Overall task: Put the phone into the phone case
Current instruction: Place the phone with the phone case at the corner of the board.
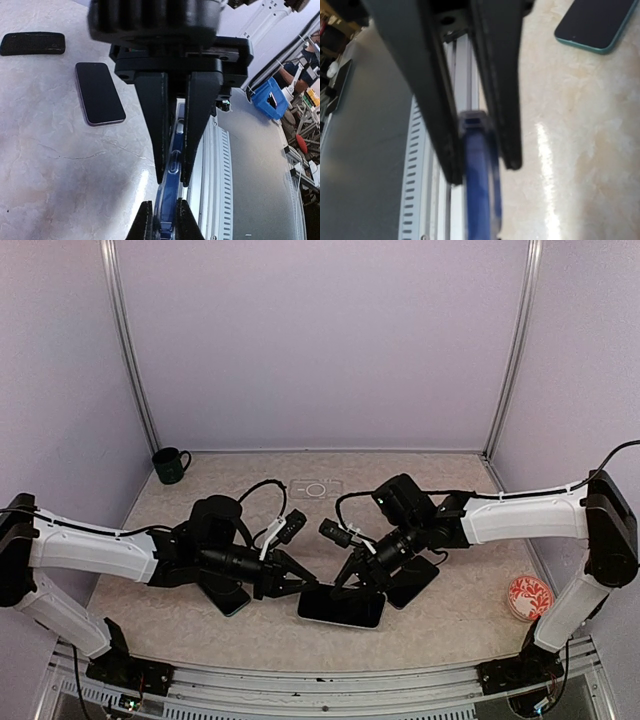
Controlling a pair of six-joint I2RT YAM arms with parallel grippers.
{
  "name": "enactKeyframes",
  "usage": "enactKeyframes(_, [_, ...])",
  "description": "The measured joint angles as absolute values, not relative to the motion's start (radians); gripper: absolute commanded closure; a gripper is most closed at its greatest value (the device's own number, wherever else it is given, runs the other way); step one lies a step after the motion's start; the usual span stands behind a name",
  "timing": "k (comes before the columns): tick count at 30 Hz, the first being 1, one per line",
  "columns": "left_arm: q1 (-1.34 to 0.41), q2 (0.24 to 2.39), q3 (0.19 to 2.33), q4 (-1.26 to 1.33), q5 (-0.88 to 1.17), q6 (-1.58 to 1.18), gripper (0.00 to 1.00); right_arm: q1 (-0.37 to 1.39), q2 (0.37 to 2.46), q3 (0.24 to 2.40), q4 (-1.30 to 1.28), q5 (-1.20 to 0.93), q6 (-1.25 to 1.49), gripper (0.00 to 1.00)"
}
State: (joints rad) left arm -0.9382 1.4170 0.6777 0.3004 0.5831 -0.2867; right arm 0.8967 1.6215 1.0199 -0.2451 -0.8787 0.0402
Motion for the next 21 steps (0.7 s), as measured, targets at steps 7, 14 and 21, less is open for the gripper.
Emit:
enactKeyframes(7, [-0.944,1.417,0.678,0.3,0.597,-0.275,0.74,0.897,1.621,1.013,-0.247,-0.895,0.019,1.0])
enactKeyframes(14, [-0.944,1.41,0.677,0.308,0.525,-0.292,0.24,0.897,1.621,1.009,-0.241,-0.855,0.046,1.0])
enactKeyframes(21, [-0.941,1.316,0.628,0.336,0.452,-0.315,0.01,0.895,1.621,1.007,-0.233,-0.805,0.071,1.0])
